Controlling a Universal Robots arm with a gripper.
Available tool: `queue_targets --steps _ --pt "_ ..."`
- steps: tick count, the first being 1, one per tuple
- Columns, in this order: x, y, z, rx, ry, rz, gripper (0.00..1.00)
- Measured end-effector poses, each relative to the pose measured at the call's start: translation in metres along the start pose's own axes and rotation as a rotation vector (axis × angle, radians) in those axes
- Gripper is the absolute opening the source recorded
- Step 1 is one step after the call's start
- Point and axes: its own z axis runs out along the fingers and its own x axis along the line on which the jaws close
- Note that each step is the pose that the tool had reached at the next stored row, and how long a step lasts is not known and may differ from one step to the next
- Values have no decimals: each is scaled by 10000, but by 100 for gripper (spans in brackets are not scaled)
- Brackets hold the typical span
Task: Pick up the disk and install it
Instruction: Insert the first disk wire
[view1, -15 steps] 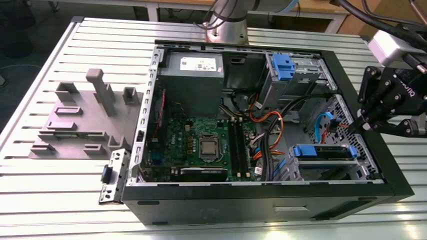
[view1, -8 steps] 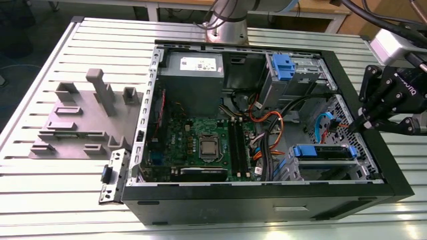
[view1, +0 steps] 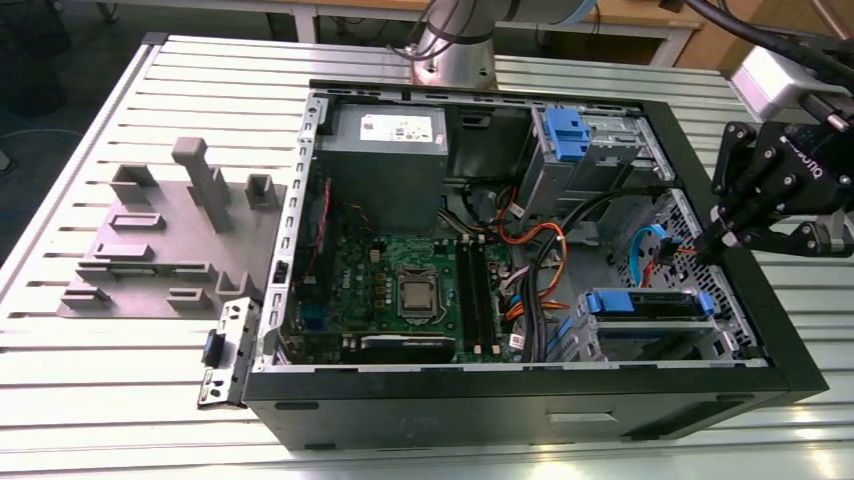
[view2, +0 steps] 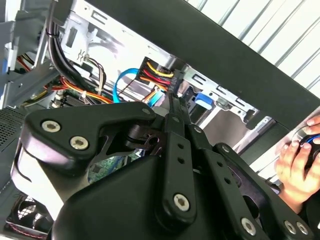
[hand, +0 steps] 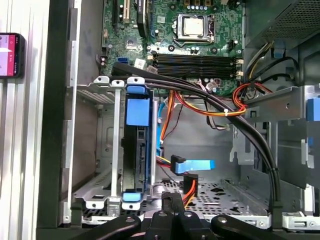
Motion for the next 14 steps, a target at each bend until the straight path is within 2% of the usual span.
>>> queue_targets --steps 2,4,8,9,10,11,14 --pt "-20 0 4 5 87 -13 11" --pt "-22 0 7 6 143 -90 11" --pt "-22 -1 9 -1 184 -656 11" --pt "-22 -1 10 -3 194 -832 17" --pt "-22 -1 11 -5 202 -985 17" --pt "-22 -1 11 -7 209 -1108 24" --pt "-23 -9 14 -10 227 -1292 24"
